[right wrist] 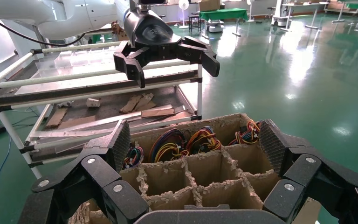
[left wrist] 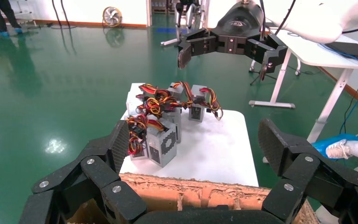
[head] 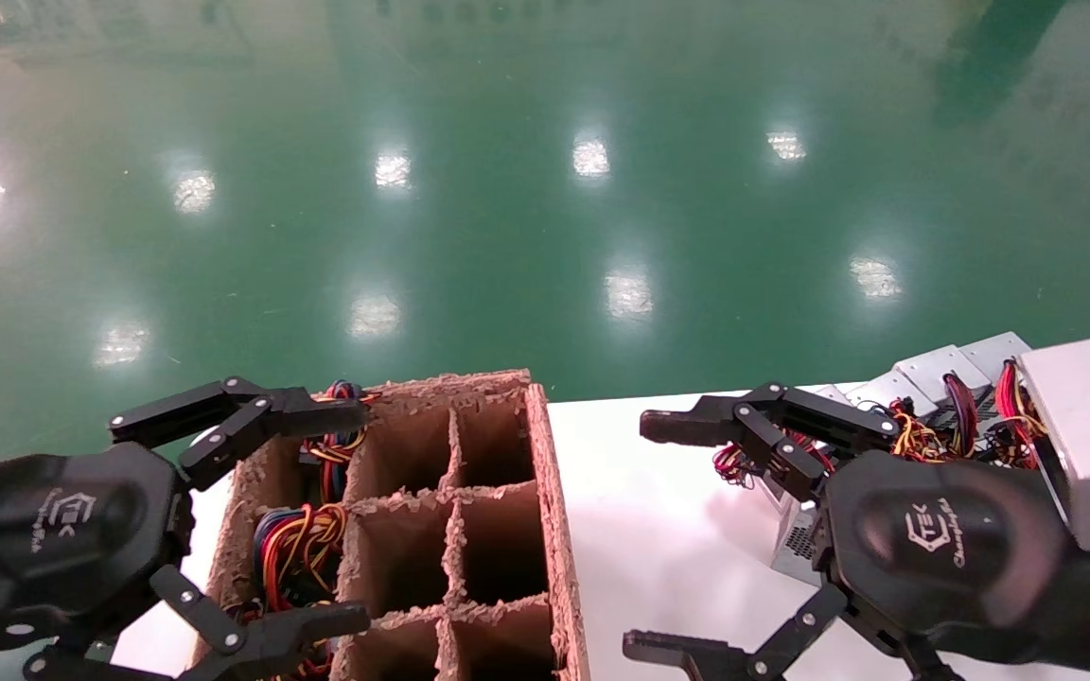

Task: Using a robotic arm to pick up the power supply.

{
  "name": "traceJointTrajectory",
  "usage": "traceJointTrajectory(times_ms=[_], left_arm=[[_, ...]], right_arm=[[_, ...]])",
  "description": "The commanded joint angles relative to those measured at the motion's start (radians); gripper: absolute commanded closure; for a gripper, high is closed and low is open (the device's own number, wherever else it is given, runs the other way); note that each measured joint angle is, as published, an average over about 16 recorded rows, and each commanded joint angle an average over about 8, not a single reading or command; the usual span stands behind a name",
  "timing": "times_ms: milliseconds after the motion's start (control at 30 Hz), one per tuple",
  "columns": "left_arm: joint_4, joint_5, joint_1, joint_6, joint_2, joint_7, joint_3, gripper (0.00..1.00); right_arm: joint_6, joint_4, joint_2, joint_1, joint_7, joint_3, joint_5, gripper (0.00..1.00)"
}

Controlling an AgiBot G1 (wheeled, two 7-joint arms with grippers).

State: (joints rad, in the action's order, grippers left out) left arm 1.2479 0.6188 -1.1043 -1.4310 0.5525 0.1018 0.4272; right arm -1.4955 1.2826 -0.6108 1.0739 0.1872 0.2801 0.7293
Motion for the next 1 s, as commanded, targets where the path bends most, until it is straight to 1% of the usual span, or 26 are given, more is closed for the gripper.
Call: traceJointTrajectory(times_ms=[33, 900, 933, 1000], left_arm=[[0.0, 0.0, 0.0, 0.0, 0.0, 0.0, 0.0, 0.0], [0.0, 0.0, 0.0, 0.0, 0.0, 0.0, 0.0, 0.0], [0.0, 0.0, 0.0, 0.0, 0.0, 0.0, 0.0, 0.09], [0.0, 0.0, 0.0, 0.0, 0.0, 0.0, 0.0, 0.34]], right_arm=[[0.0, 0.0, 0.0, 0.0, 0.0, 0.0, 0.0, 0.0], [0.0, 0.0, 0.0, 0.0, 0.0, 0.0, 0.0, 0.0], [0.0, 0.0, 0.0, 0.0, 0.0, 0.0, 0.0, 0.0], [0.0, 0.0, 0.0, 0.0, 0.0, 0.0, 0.0, 0.0]])
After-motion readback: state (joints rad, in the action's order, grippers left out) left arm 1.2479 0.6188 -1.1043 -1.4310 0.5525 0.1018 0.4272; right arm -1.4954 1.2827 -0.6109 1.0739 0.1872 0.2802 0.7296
